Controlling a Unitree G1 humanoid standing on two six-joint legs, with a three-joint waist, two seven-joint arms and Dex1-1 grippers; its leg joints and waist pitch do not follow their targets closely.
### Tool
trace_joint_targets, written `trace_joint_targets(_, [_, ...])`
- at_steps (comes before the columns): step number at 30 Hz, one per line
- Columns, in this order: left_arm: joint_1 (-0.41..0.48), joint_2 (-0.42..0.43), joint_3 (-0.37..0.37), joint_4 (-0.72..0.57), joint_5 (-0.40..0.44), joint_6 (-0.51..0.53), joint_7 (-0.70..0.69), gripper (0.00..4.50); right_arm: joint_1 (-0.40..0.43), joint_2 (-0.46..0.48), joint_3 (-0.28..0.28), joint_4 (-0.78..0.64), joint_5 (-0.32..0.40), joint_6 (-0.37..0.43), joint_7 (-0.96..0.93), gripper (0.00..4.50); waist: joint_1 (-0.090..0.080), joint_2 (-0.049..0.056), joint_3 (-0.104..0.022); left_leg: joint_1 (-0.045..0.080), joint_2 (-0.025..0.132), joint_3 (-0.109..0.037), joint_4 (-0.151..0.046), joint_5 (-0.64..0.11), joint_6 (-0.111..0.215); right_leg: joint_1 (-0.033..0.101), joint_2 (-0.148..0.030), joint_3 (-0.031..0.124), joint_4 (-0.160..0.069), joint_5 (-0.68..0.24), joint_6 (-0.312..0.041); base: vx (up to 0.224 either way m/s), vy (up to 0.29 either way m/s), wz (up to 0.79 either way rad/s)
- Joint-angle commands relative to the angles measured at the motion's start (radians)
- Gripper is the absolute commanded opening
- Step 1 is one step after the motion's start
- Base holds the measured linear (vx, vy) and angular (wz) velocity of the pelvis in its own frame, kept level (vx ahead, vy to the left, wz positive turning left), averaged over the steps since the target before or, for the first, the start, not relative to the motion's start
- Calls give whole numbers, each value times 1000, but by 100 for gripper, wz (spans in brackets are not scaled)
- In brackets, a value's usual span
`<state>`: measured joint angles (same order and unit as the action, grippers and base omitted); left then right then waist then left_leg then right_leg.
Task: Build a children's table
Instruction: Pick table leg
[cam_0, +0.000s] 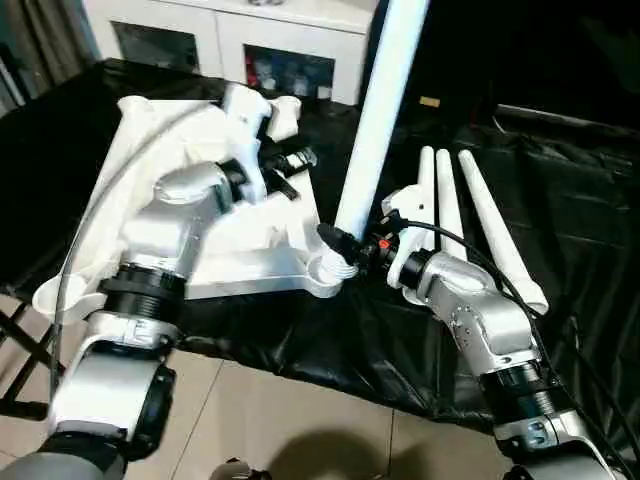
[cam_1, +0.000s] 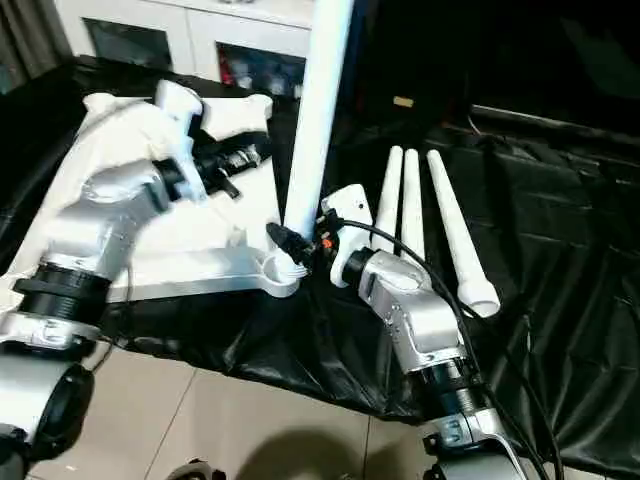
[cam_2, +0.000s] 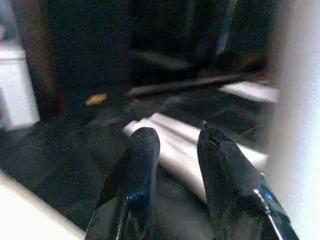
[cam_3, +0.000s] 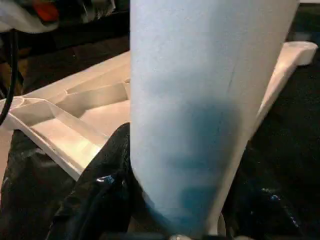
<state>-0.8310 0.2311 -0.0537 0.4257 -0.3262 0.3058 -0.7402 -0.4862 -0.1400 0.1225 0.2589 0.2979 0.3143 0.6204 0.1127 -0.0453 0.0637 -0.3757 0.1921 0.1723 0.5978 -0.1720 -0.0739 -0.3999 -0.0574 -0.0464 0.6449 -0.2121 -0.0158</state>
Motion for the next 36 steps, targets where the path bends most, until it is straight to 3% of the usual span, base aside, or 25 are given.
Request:
trace_joint_targets(1, [2,-34,-34,-116,-61,20,-53,151,-12,-4,0,9,-15,-18,10,191,3,9,-79,14,36,-7,-61,-95,-3,61,-79,46,-61,72,-234,0,0,0])
trace_joint_targets(4, [17,-30,-29,-110,-64,5,-60,151,-15,-7,-2,15,-19,-21,9,191,4,9,-75,12,32,-6,-62,-111,3,63,-78,46,-66,48,-232,0,0,0])
trace_joint_targets(7, [52,-11,-36,-114,-58,-24,-105,151,-16,-8,-3,18,-22,-23,8,191,-2,8,-71,15,31,-8,-67,-168,-19,61,-79,47,-81,-90,-189,0,0,0])
trace_joint_targets(10, [73,0,-35,-113,-26,-6,-59,151,-18,-6,-7,24,-23,-25,3,191,-8,13,-72,16,33,-9,-68,-175,-27,57,-76,48,-80,-93,-181,0,0,0])
trace_joint_targets(13, [69,13,-8,-63,18,-6,7,151,-23,-4,-13,30,-24,-28,-6,191,-8,11,-73,15,34,-10,-68,-166,-26,57,-75,47,-78,-68,-183,0,0,0])
trace_joint_targets(14, [73,47,-6,-27,64,-29,38,151,-26,-5,-16,33,-25,-27,-13,191,-9,13,-73,16,32,-11,-68,-169,-23,57,-73,46,-79,-70,-174,0,0,0])
trace_joint_targets(17, [77,71,-8,-5,93,-47,55,151,-27,-6,-18,33,-25,-26,-17,191,-11,15,-73,17,32,-13,-70,-168,-31,57,-75,47,-79,-86,-157,0,0,0])
trace_joint_targets(18, [117,155,-55,11,146,-89,-13,151,-30,-6,-26,40,-29,-14,-28,191,-10,14,-74,17,33,-13,-71,-162,-30,55,-76,47,-78,-77,-160,0,0,0])
trace_joint_targets(19, [117,155,-55,11,146,-89,-13,169,-30,-6,-26,40,-29,-14,-28,191,-11,11,-74,15,32,-14,-72,-157,-29,56,-76,47,-78,-76,-158,0,0,0])
trace_joint_targets(20, [156,212,-97,22,160,-111,-122,187,-32,-5,-28,46,-33,-7,-32,191,-14,14,-74,16,33,-13,-72,-153,-34,54,-75,47,-74,-62,-161,0,0,0])
trace_joint_targets(23, [192,257,-145,30,173,-135,-234,190,-34,-3,-27,49,-32,-2,-31,191,-19,18,-74,18,33,-10,-73,-153,-39,50,-75,48,-71,-39,-176,0,0,0])
trace_joint_targets(25, [193,266,-163,66,203,-173,-237,213,-36,0,-28,50,-30,-1,-32,191,-16,20,-74,23,34,-8,-73,-157,-34,46,-74,48,-73,-22,-186,0,0,0])
trace_joint_targets(28, [187,292,-221,206,283,-274,-286,229,-42,7,-28,50,-23,-5,-30,191,-11,26,-71,23,35,-11,-77,-199,-47,48,-81,50,-76,-72,-179,0,0,0])
trace_joint_targets(30, [180,296,-233,250,301,-301,-296,229,-40,8,-26,47,-23,-4,-30,191,-12,23,-72,22,35,-12,-78,-204,-54,50,-81,51,-77,-78,-169,0,0,0])
trace_joint_targets(36, [141,298,-251,367,334,-348,-321,156,-30,9,-27,31,-26,6,-29,191,-13,28,-68,24,37,-14,-80,-250,-67,46,-85,52,-82,-138,-181,0,0,0])
